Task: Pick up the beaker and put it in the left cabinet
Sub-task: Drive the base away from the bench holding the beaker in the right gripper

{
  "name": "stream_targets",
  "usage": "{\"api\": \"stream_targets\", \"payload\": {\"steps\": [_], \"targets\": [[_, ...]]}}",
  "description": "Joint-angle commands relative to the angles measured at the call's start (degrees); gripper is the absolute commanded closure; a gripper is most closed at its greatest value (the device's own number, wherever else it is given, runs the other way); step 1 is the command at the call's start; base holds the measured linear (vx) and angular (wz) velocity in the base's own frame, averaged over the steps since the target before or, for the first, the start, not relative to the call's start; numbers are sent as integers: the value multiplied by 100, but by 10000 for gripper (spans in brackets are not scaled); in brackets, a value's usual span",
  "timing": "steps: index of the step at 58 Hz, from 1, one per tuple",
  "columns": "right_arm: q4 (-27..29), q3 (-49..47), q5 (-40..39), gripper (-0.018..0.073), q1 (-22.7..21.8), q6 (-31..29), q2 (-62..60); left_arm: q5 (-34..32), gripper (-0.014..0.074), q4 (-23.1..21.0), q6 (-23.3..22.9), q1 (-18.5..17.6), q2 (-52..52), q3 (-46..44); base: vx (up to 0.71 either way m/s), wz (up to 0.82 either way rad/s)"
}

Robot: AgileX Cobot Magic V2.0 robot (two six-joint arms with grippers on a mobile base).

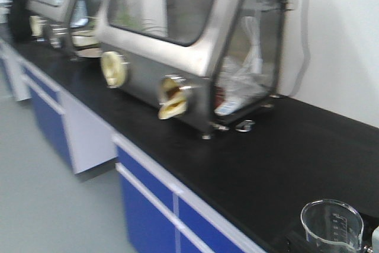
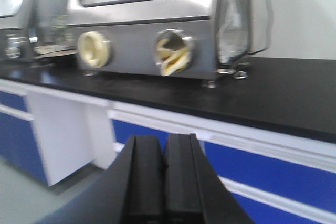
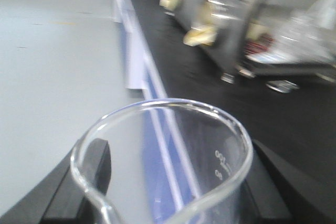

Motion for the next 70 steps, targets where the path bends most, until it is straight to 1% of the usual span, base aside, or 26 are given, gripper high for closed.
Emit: {"api": "stream_targets", "payload": {"steps": [1, 29, 51, 70], "targets": [[-58, -191, -130, 564, -20, -40, -14, -477, 596, -47, -15, -32, -102, 94, -4, 84], [-58, -191, -121, 564, -20, -40, -14, -477, 596, -47, -15, -32, -102, 94, 6, 73], [-58, -191, -126, 564, -20, -40, -14, -477, 596, -47, -15, -32, -102, 94, 20, 53], [-58, -191, -126, 564, -20, -40, -14, -477, 596, -47, -15, -32, -102, 94, 31, 41]]}}
